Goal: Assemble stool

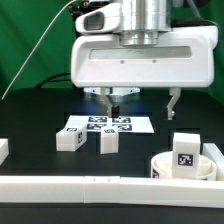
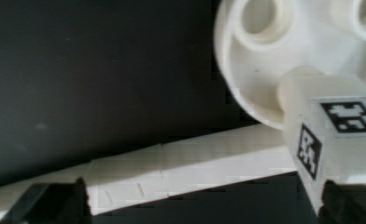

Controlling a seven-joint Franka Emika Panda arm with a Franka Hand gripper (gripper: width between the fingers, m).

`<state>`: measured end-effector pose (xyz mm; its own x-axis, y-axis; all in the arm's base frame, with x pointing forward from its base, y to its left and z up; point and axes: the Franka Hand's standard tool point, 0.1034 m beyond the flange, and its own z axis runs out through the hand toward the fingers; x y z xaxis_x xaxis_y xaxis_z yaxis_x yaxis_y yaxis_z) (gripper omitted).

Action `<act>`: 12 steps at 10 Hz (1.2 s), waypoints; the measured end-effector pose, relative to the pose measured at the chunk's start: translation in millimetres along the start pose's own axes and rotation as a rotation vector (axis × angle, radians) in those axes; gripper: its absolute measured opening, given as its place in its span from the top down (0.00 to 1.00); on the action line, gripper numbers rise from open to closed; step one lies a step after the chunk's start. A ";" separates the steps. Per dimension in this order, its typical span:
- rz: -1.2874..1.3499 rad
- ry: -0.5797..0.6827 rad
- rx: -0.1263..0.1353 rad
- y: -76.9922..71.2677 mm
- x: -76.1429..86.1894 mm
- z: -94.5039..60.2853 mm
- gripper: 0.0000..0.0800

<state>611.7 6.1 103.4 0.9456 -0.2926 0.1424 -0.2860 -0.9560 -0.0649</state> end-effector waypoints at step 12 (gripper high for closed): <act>-0.014 -0.034 -0.033 67.7 -25.1 21.4 0.19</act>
Offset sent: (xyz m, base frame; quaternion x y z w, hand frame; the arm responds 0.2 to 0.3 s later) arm 0.0000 0.0000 0.0000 0.0000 0.0000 0.0000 1.0000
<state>571.9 -50.9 74.3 0.9541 -0.2786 0.1096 -0.2769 -0.9604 -0.0306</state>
